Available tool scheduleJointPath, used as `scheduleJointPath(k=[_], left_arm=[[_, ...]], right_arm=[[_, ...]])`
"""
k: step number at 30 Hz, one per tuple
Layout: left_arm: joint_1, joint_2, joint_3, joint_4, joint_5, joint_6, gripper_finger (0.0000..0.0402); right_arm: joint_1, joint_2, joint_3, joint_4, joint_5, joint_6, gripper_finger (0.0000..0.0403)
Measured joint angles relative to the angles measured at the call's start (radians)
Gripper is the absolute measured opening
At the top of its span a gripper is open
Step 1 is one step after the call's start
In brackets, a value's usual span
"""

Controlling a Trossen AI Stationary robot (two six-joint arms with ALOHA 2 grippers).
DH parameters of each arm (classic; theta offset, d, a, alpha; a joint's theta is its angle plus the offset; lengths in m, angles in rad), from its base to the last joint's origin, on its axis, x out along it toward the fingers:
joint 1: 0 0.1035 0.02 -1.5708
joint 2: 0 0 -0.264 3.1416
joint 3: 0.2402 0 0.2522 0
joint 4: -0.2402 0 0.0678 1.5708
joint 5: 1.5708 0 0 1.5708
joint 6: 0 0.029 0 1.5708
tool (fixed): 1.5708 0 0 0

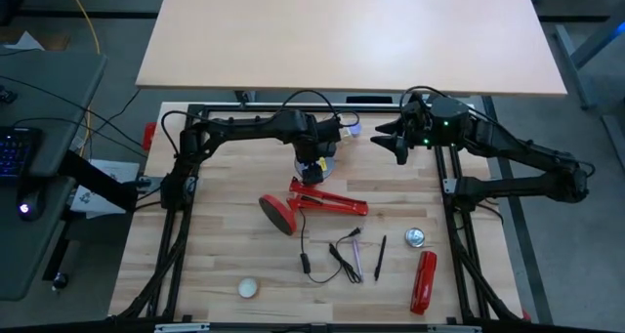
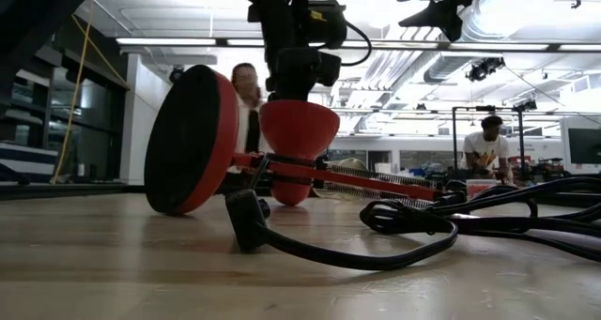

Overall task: Screw lightbulb
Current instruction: Insert the white lightbulb into the desk lamp

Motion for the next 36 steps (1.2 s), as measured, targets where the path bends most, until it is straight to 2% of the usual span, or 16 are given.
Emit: scheduleJointPath(k=[4, 10, 15, 29, 36], left_arm=[[-0.001, 0.002, -0.001, 0.001, 0.000, -0.006, 0.0243], [-0.002, 0.006, -0.007, 0.010, 0.007, -0.044, 0.0285], [-0.002, 0.004, -0.007, 0.001, 0.059, -0.074, 0.0307], [0.000, -0.005, -0.005, 0.007, 0.068, -0.074, 0.0310], [-0.001, -0.011, 0.001, 0.028, -0.025, -0.146, 0.0310]], right_arm=[[0.000, 0.000, 0.000, 0.000, 0.000, 0.000, 0.0213], [0.000, 0.000, 0.000, 0.000, 0.000, -0.004, 0.0213], [0.000, 0.000, 0.000, 0.000, 0.000, -0.004, 0.0213], [0.000, 0.000, 0.000, 0.001, 0.000, 0.000, 0.0213], [0.000, 0.000, 0.000, 0.001, 0.000, 0.000, 0.0213]])
